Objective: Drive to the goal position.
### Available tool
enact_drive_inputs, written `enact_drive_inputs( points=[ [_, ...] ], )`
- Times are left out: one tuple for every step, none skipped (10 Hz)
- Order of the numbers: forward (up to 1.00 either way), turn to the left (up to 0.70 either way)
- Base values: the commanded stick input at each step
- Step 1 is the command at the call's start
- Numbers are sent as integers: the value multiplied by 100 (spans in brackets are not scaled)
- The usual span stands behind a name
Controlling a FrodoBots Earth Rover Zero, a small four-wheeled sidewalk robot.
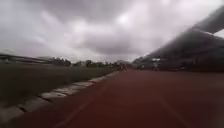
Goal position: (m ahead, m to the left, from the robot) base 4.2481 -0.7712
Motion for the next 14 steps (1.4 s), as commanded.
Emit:
enact_drive_inputs(
  points=[
    [50,-48],
    [50,-48],
    [50,-48],
    [50,-48],
    [50,-44],
    [50,-11],
    [50,2],
    [50,2],
    [50,2],
    [50,2],
    [50,2],
    [50,2],
    [50,2],
    [50,2]
  ],
)
